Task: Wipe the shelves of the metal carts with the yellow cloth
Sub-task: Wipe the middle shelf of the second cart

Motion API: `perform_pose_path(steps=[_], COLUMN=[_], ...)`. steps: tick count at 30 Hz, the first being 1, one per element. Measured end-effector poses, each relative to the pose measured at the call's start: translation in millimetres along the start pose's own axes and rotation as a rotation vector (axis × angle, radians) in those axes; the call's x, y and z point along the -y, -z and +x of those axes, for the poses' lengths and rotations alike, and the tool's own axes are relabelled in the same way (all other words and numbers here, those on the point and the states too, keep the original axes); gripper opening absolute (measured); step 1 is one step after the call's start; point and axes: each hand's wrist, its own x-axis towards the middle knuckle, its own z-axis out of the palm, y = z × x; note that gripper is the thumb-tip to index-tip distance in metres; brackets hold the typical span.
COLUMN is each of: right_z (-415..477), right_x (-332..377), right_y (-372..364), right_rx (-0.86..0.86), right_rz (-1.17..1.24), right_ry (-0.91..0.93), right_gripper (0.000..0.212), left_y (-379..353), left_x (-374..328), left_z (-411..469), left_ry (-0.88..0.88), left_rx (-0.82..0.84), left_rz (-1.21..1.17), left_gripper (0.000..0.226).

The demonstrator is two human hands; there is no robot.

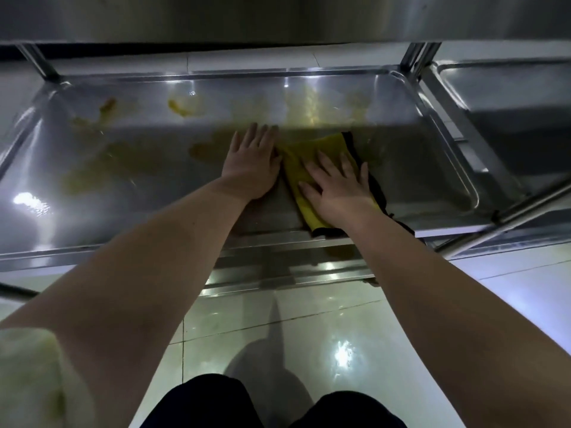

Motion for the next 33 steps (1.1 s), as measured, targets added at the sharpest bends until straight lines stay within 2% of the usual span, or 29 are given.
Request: perform_pose_path(steps=[7, 12, 20, 23, 29, 31, 33], right_z=[18, 38, 61, 55, 35, 37, 46], right_x=[15, -2, -6, -32, -142, -131, -90], right_y=[-7, -8, -8, -2, 16, 14, 10], right_rx=[-0.105, -0.101, -0.146, -0.137, -0.115, -0.132, -0.143], right_rz=[-0.102, -0.024, -0.014, -0.015, -0.001, 0.0, 0.014], right_ry=[-0.012, 0.029, -0.026, -0.026, -0.392, -0.456, -0.427], right_gripper=[0.057, 0.058, 0.059, 0.058, 0.06, 0.06, 0.059], left_y=[-14, -15, -19, -18, -19, -18, -18], left_x=[16, 21, 22, 23, 19, 16, 14], left_z=[9, 13, 18, 17, 17, 17, 17], left_ry=[0.063, 0.072, 0.09, 0.08, 0.073, 0.072, 0.077], left_rx=[0.104, 0.097, 0.061, 0.063, 0.056, 0.053, 0.052], left_rz=[0.068, 0.04, 0.033, 0.026, 0.03, 0.04, 0.039], left_gripper=[0.055, 0.055, 0.054, 0.054, 0.054, 0.053, 0.053])
